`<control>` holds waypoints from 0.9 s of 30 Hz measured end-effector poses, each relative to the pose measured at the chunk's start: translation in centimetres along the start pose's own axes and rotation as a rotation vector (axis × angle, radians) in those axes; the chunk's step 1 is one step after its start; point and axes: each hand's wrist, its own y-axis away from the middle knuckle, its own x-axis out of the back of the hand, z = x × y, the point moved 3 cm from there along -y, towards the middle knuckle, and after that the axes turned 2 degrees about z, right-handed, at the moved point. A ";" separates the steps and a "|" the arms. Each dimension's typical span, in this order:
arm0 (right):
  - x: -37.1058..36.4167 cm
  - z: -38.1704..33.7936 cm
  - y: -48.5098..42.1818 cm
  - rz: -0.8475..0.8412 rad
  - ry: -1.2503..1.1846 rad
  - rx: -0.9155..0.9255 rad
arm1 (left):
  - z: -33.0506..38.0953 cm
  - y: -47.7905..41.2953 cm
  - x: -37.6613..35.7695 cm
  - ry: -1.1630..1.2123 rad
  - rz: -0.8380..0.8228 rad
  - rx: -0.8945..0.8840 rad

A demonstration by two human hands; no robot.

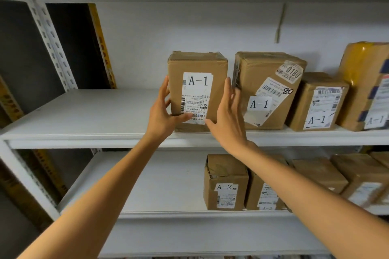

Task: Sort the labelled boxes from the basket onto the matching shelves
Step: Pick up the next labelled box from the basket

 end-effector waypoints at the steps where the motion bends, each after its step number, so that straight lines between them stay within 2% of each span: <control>1: 0.1 -0.2 0.4 0.038 0.087 0.067 | -0.1 0.5 0.1 0.016 0.015 0.024; 3: -0.2 -0.5 1.2 0.068 0.129 0.168 | -0.2 1.8 0.5 -0.021 0.054 0.058; 5: -0.8 -1.2 1.7 0.047 0.122 0.242 | -0.4 2.9 1.2 -0.161 0.089 0.050; 10: -3.6 -4.3 2.4 -0.162 -0.004 0.349 | -0.6 5.2 4.5 -0.412 0.050 0.048; 13: -5.6 -6.5 2.8 -0.301 -0.048 0.428 | -0.9 7.3 7.8 -0.649 0.021 0.100; 18: -9.0 -11.1 4.5 -0.669 -0.094 0.649 | -0.7 13.6 13.3 -1.068 -0.005 0.316; 22: -9.8 -15.1 7.6 -0.805 -0.192 0.836 | 2.2 19.0 15.5 -1.173 0.125 0.504; 27: -8.9 -18.7 14.0 -0.960 -0.374 1.076 | 6.1 28.5 14.2 -1.241 0.284 0.780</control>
